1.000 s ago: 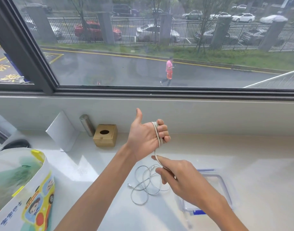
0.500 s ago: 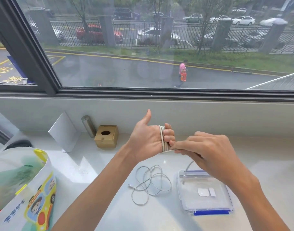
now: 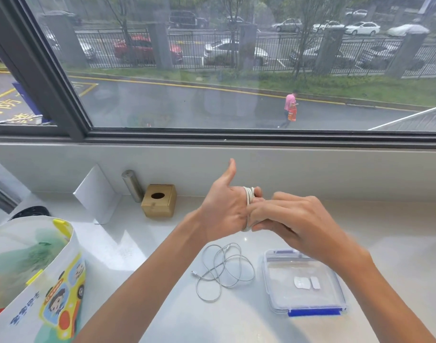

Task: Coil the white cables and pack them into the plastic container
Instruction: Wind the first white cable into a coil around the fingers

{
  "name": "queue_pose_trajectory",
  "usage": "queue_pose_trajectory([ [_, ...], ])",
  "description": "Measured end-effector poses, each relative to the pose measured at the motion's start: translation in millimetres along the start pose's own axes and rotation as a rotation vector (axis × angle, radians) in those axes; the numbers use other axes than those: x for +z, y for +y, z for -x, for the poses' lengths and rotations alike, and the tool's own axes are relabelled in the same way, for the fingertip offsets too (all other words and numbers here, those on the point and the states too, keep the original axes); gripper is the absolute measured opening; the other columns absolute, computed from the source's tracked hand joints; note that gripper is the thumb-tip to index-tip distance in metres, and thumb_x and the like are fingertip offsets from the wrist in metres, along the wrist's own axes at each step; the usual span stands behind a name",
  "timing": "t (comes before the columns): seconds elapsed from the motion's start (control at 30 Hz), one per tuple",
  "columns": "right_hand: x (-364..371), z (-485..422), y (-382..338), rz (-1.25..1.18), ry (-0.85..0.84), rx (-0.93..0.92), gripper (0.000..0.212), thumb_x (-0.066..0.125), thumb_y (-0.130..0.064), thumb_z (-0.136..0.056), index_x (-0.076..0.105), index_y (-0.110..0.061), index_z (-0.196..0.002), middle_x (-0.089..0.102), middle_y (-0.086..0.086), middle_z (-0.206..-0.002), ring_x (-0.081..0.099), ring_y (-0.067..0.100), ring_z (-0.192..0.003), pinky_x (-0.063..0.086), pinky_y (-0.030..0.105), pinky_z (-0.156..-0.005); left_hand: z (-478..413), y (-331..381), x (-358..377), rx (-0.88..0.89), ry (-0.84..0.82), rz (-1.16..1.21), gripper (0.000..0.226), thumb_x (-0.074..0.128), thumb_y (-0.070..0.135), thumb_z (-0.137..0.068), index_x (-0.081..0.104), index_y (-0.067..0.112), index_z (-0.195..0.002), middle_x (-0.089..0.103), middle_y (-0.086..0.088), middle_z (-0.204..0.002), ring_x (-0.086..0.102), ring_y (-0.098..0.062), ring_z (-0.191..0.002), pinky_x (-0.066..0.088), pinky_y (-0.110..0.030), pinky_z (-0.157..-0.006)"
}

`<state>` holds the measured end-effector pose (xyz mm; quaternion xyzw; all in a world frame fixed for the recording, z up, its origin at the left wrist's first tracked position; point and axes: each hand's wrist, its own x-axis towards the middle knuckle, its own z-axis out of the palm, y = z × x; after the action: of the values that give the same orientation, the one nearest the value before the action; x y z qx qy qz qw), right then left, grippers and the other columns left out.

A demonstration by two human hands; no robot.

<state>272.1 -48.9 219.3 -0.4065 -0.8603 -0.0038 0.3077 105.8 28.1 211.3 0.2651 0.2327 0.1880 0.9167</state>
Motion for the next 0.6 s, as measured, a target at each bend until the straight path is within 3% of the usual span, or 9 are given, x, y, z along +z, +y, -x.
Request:
queue_pose_trajectory([
  [0.1,7,2,7,-0.048,-0.068,0.014,0.022,0.052,-0.028,-0.101,0.073,-0.021,-0.107,0.071,-0.018,-0.094,0.053,-0.005,-0.083,0.052,0.031,-0.05,1,3,-1,-0.031,0.028,0.013,0.077,0.028,0.086,-0.081,0.045,0.011,-0.08,0.037,-0.004,-0.072,0.001,-0.017,-0.077,0.024,-0.03,-0.061],
  [0.3,4,0,15,0.033,-0.102,-0.049,0.021,0.051,-0.028,-0.102,0.071,-0.025,-0.104,0.069,-0.017,-0.086,0.054,0.005,-0.072,0.047,0.031,-0.044,-2,5,-7,-0.045,0.036,-0.032,0.077,0.029,0.086,-0.081,0.045,0.01,-0.082,0.034,-0.004,-0.078,0.011,-0.018,-0.078,0.013,-0.029,-0.067],
  [0.4,1,3,18,0.048,-0.125,-0.05,0.021,0.052,-0.026,-0.102,0.073,-0.027,-0.103,0.069,-0.018,-0.081,0.051,0.004,-0.069,0.046,0.033,-0.042,-1,6,-6,-0.048,0.021,-0.051,0.076,0.03,0.085,-0.081,0.046,0.011,-0.083,0.037,-0.003,-0.077,0.032,-0.019,-0.071,0.026,-0.029,-0.066],
  [0.6,-4,0,16,0.077,-0.095,-0.084,0.016,0.067,-0.012,-0.094,0.076,-0.025,-0.094,0.071,-0.014,-0.084,0.053,0.008,-0.07,0.046,0.034,-0.043,-3,-4,3,-0.029,-0.054,-0.201,0.081,0.017,0.085,-0.083,0.047,0.01,-0.09,0.035,-0.007,-0.075,0.036,-0.022,-0.066,0.033,-0.031,-0.067],
])
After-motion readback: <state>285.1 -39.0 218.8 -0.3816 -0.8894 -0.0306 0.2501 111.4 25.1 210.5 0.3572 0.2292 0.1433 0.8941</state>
